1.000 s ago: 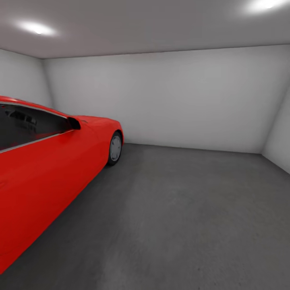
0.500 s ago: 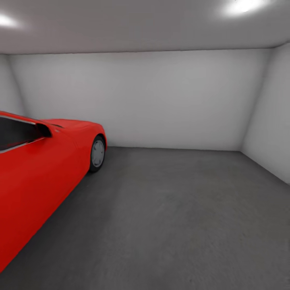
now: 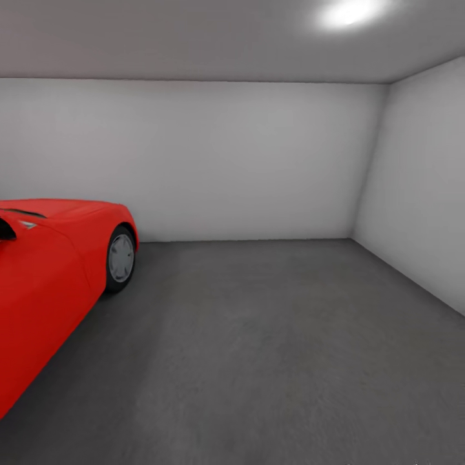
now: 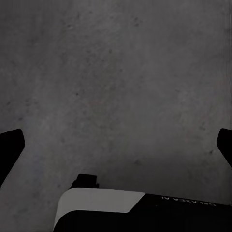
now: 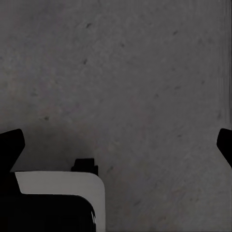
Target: Move the two storage containers from the living room to the garage. In the garage, place one container on the floor and stack the other container on top of it (either order is fine).
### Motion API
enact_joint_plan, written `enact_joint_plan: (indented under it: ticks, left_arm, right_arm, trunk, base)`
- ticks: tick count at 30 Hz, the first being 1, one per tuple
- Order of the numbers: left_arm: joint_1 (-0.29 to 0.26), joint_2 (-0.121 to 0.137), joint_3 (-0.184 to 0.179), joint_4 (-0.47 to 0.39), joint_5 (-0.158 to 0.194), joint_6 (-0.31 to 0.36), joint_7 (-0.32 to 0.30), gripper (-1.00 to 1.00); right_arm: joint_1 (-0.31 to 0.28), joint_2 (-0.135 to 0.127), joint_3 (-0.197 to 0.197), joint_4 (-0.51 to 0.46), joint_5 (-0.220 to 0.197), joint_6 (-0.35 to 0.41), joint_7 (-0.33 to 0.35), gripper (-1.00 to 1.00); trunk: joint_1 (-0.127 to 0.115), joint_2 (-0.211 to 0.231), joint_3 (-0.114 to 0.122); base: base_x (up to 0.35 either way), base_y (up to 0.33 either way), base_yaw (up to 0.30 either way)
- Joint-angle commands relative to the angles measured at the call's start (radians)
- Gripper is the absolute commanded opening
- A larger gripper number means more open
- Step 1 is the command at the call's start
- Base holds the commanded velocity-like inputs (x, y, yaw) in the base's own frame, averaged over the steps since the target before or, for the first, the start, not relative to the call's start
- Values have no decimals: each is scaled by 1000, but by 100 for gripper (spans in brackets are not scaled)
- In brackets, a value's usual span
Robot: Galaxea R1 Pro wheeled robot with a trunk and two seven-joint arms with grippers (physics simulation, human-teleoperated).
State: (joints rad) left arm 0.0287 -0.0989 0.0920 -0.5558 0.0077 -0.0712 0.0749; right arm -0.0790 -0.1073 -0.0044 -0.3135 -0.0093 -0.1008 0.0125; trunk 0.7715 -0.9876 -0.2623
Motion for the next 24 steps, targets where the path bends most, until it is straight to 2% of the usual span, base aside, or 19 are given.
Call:
enact_joint_plan:
  ticks: [1,24]
  left_arm:
    - [0,-1,3,-1,1,-2,0,100]
    - [0,-1,5,-2,3,-4,-1,100]
  right_arm:
    - [-1,0,0,1,-1,-3,1,100]
    - [-1,0,-2,2,-1,-3,1,100]
  trunk:
    - [-3,7,2]
    - [-92,168,74]
  base:
    - [214,0,-277]
    - [16,0,-277]
